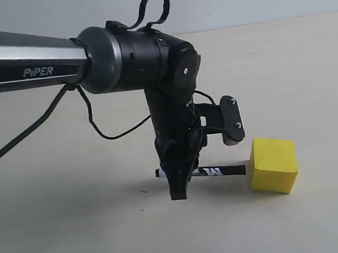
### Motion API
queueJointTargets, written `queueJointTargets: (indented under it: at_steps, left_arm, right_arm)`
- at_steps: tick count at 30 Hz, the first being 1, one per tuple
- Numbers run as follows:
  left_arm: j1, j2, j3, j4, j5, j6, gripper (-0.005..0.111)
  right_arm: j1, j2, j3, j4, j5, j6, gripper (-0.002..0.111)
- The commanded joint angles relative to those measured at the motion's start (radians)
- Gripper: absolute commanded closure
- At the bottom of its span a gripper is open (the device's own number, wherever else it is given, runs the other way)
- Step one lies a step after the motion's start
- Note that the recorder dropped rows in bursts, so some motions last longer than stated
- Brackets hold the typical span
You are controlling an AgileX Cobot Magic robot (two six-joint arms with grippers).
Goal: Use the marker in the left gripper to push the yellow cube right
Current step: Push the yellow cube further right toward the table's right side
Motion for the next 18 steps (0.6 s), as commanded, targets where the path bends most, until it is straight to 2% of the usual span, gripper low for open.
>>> queueJointTargets:
  at_steps: [1, 7, 12, 14, 18]
  left_arm:
    - [0.056, -0.004, -0.007, 0.029, 0.074, -0.017, 0.107]
    - [0.077, -0.004, -0.007, 0.029, 0.054, -0.021, 0.107]
    - [-0.012, 0.0, -0.022, 0.025, -0.022, 0.013, 0.107]
    - [-0.045, 0.013, -0.054, 0.001, -0.021, 0.018, 0.107]
    - [-0.067, 0.037, -0.111, -0.032, 0.025, 0.038, 0.107]
  right_arm:
    - [0.001, -0.005, 0.004, -0.001, -0.007, -0.004, 0.108]
    - [0.001, -0.005, 0.004, -0.001, -0.007, -0.004, 0.108]
    - [0.001, -0.005, 0.004, -0.001, -0.007, -0.004, 0.108]
    - [0.001, -0.005, 0.004, -0.001, -0.007, -0.004, 0.108]
    - [0.001, -0.005, 0.004, -0.001, -0.007, -0.004, 0.108]
